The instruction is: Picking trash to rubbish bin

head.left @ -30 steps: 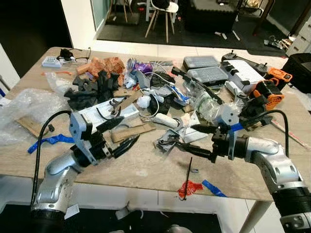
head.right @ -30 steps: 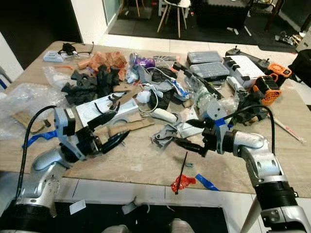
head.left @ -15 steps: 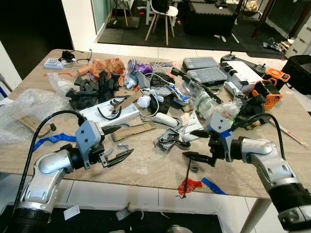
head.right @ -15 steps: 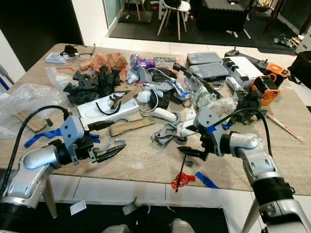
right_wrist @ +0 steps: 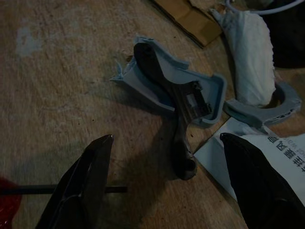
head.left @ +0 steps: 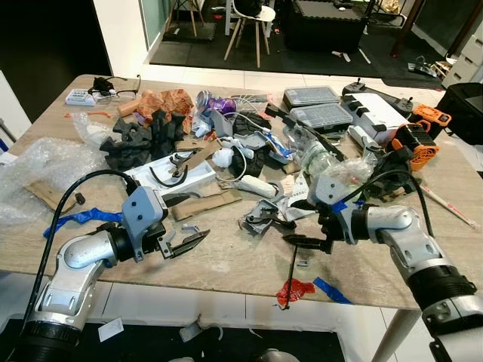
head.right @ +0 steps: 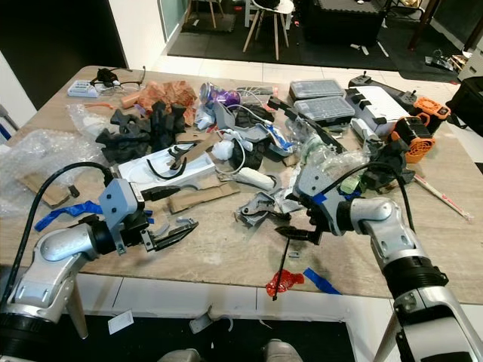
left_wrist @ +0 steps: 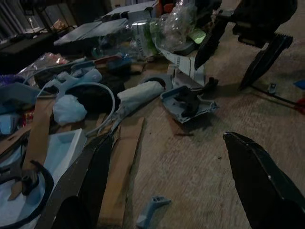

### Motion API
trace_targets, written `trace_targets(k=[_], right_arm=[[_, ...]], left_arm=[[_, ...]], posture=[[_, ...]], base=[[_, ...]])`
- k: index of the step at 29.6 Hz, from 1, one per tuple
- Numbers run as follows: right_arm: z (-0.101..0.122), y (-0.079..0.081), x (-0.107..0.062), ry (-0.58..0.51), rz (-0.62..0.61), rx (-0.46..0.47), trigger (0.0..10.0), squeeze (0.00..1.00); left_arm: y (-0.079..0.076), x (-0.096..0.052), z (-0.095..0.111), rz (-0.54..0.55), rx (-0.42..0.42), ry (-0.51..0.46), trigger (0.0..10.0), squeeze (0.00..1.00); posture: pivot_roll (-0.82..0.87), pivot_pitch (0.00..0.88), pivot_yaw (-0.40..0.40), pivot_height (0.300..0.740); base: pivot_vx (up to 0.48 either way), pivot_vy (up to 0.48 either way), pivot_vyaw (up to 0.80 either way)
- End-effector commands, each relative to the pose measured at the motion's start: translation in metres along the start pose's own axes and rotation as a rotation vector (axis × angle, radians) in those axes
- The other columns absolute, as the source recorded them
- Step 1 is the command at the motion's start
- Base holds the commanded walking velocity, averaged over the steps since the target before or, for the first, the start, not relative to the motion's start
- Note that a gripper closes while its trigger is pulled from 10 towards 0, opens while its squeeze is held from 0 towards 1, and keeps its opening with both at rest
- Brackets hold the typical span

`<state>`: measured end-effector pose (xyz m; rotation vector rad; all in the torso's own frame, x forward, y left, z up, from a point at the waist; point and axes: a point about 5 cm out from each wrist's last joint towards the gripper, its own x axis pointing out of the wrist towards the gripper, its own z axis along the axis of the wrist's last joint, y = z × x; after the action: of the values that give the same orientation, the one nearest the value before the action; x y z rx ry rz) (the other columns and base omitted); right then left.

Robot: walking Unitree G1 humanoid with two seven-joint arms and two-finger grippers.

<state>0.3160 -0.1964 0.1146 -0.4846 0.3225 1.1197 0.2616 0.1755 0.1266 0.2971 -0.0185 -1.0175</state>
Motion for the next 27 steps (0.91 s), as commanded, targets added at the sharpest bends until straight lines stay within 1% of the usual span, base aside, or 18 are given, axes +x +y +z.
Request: trace_targets(k=[1, 2, 3, 4, 12, 20, 27], right_arm=[[-0.001, 0.002, 0.004, 0.014, 0.024, -0.019, 10.0, 0.0], [0.0, 0.002, 0.011, 0.011, 0.033, -0.025, 10.0, 0.0], [0.001, 0.001, 0.014, 0.007, 0.035, -0.026, 10.0, 0.0], [0.001, 0.001, 0.014, 0.007, 0.035, -0.026, 10.0, 0.0], [0.01, -0.008, 0.029, 0.017, 0.023, -0.054, 10.0, 0.0], [0.013, -0.009, 0.038, 0.01, 0.031, -0.058, 10.0, 0.0], [0.016, -0.007, 0.045, 0.011, 0.076, -0.053, 10.0, 0.0]], left_arm=[[-0.003, 0.001, 0.001, -0.021, 0.013, 0.011, 10.0, 0.0], [-0.003, 0.002, 0.002, -0.023, 0.014, 0.009, 10.0, 0.0], [-0.003, 0.002, 0.002, -0.022, 0.014, 0.009, 10.0, 0.0], [-0.003, 0.002, 0.002, -0.022, 0.014, 0.009, 10.0, 0.0], [-0.003, 0.0, 0.003, -0.013, 0.021, 0.011, 10.0, 0.0], [-0.003, -0.003, 0.005, -0.016, 0.026, 0.012, 10.0, 0.0], [-0.004, -0.006, 0.008, -0.019, 0.034, 0.007, 10.0, 0.0]], posture=[[0.02, 0.0, -0.032, 0.74], [0.02, 0.0, -0.032, 0.74], [0.02, 0.0, -0.032, 0.74], [0.02, 0.0, -0.032, 0.74], [0.05, 0.0, -0.039, 0.74], [0.06, 0.0, -0.036, 0.74], [0.07, 0.0, -0.04, 0.74]], base=[[0.0, 0.0, 0.0], [0.0, 0.0, 0.0], [0.0, 0.0, 0.0], [0.0, 0.0, 0.0], [0.0, 0.0, 0.0], [0.0, 0.0, 0.0], [0.0, 0.0, 0.0]])
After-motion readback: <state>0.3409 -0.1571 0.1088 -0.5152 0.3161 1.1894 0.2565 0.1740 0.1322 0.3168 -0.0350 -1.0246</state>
